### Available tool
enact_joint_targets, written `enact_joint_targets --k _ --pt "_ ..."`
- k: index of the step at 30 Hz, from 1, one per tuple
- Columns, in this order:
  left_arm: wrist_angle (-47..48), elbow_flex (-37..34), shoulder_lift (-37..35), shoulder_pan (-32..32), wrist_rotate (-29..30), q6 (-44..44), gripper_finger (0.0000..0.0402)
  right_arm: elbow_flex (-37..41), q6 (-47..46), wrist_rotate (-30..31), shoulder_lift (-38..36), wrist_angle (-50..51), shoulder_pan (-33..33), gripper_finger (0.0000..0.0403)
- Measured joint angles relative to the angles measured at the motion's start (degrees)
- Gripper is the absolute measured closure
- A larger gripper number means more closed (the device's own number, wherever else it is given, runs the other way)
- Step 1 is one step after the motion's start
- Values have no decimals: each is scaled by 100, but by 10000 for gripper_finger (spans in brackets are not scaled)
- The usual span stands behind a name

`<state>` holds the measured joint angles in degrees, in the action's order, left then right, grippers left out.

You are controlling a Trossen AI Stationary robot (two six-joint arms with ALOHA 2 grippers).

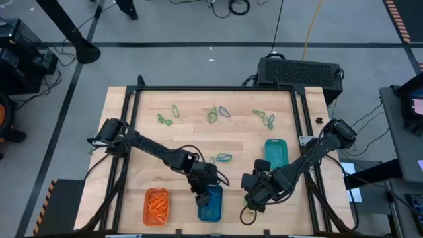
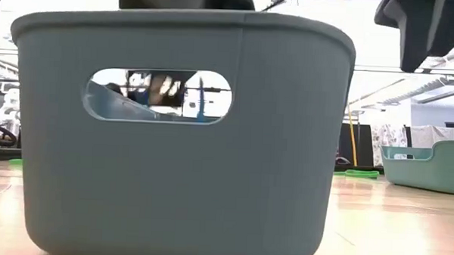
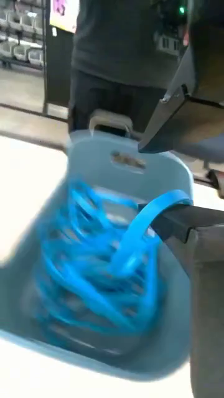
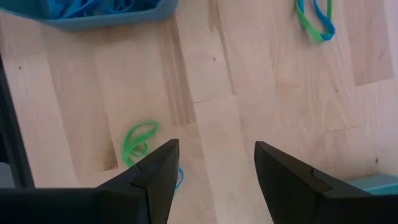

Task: Sort rubber bands into baskets
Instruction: Put the blue rubber band into the blue bin

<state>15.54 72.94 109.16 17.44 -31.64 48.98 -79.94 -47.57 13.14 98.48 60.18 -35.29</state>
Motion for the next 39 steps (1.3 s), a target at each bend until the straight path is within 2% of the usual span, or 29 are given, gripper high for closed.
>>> enact_joint_targets --k 5,12,22,33,39 --pt "188 472 0 -56 173 -345 254 0 76 1 0 -1 119 202" --pt "1349 654 0 -154 190 -477 254 0 135 1 0 -4 153 202" --pt "1286 667 0 142 146 -436 254 0 181 27 0 -10 161 202" --pt "1558 1095 -37 199 1179 -1150 254 0 442 21 0 19 403 202" --pt "1611 1229 -457 -16 1596 -1538 254 0 964 3 -289 963 968 202"
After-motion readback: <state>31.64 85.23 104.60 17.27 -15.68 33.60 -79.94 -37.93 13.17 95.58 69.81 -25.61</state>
